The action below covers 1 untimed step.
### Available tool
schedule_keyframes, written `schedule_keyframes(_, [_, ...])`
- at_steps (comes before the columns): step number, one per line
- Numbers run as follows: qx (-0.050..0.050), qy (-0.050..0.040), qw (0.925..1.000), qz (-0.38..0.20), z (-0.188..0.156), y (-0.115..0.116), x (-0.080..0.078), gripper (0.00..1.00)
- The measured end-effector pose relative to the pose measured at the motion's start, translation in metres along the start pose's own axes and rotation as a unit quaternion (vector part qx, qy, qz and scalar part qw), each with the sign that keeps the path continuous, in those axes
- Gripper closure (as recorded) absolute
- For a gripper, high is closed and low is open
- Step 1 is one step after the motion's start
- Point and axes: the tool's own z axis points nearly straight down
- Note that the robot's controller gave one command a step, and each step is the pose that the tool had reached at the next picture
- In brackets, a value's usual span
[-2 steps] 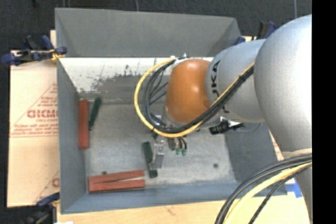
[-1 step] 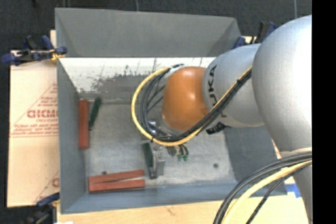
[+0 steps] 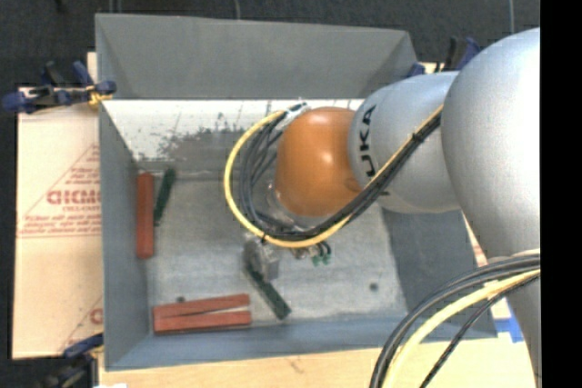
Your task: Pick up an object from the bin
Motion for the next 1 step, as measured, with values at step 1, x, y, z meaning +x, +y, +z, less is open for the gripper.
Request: schedule_keyframes(1, [-0.001, 0.0031, 1.0, 0.001, 0.0022, 0.0003, 0.0023, 0.0])
